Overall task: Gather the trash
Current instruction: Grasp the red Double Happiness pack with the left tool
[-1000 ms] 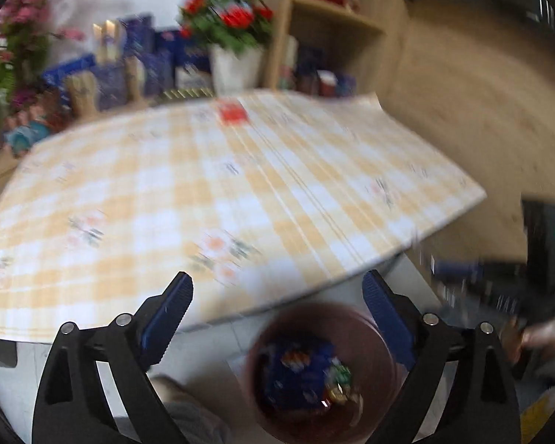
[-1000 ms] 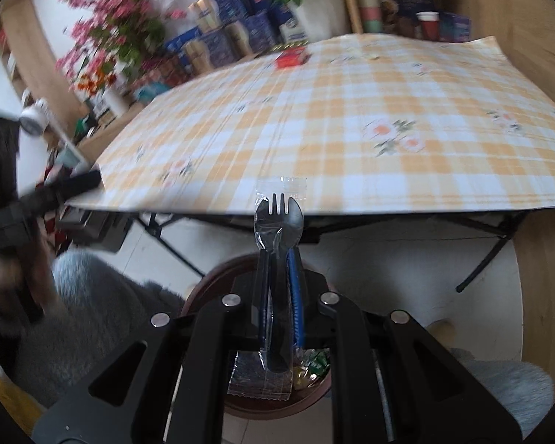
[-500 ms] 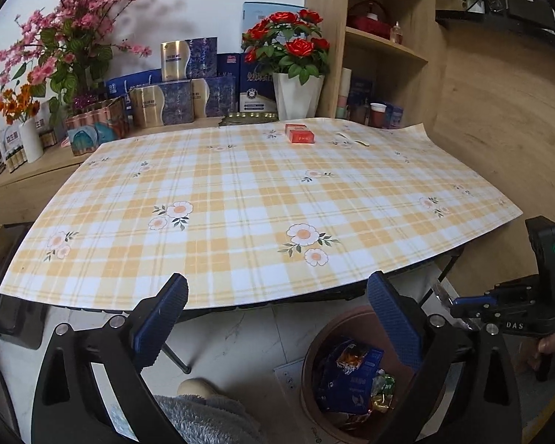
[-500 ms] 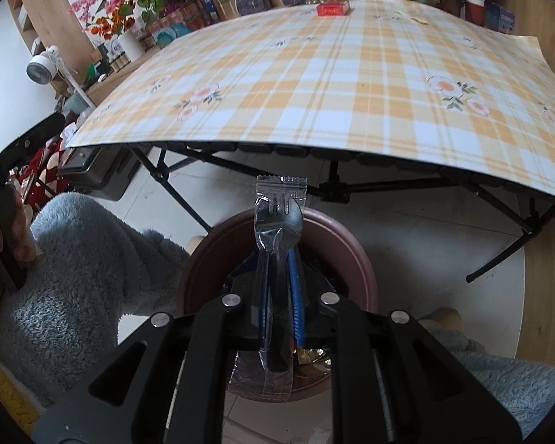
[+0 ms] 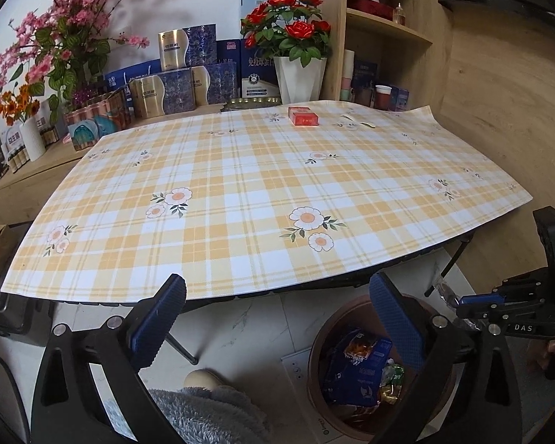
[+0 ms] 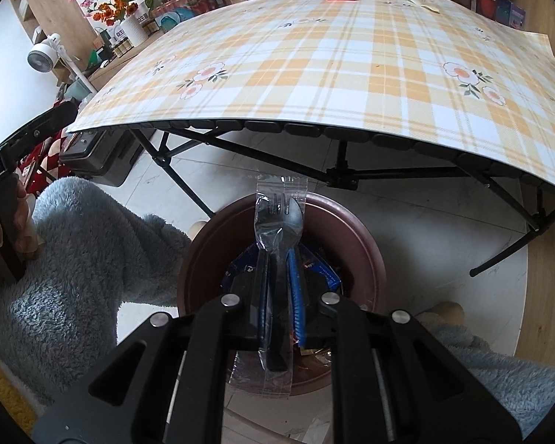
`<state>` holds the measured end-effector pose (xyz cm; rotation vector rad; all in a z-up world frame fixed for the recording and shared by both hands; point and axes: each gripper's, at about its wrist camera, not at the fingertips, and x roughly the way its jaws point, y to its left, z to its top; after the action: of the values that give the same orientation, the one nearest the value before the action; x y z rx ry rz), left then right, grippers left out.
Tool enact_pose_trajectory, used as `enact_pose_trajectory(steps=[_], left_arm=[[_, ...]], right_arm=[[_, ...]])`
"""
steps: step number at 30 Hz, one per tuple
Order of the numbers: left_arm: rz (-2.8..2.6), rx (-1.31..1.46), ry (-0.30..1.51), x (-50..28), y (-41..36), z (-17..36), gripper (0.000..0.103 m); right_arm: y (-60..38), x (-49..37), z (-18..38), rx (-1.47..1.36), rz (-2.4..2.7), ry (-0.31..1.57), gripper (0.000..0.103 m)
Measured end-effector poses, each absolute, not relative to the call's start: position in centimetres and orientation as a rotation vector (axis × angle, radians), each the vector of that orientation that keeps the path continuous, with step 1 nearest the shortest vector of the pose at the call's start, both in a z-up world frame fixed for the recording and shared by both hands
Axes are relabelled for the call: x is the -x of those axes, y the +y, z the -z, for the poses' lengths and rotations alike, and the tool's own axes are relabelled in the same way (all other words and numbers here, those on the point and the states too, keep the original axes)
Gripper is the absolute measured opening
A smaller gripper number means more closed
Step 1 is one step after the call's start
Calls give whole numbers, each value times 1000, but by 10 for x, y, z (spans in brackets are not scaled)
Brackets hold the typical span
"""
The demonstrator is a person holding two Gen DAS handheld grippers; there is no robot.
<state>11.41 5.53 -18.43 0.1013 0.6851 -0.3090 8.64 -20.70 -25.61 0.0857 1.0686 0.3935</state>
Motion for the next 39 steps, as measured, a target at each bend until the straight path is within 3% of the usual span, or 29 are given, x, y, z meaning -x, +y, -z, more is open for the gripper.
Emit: enact_pose_trajectory(steps=[2,8,13,15,31,39], left_arm=[[304,-104,701,-117,55,186,97],[302,-99,710,-118,56,187,97],[305,-101,718,-118,57,187,97],[304,-95,720,-118,58,187,97],[297,-88,743,-124,56,190,97],[286,-90,762,-129,52,193,97]], right_arm=[[-206,-86,256,-79,-398,1070,19],[-204,-84,255,-72,-411,1061,39],[-209,-85,250,-85,-384,1022,85],[-213,-85,245,-99,-363,993,97],[-268,-101,192,-185,-146,780,97],[-289,-103,194,-226,-150,742,97]])
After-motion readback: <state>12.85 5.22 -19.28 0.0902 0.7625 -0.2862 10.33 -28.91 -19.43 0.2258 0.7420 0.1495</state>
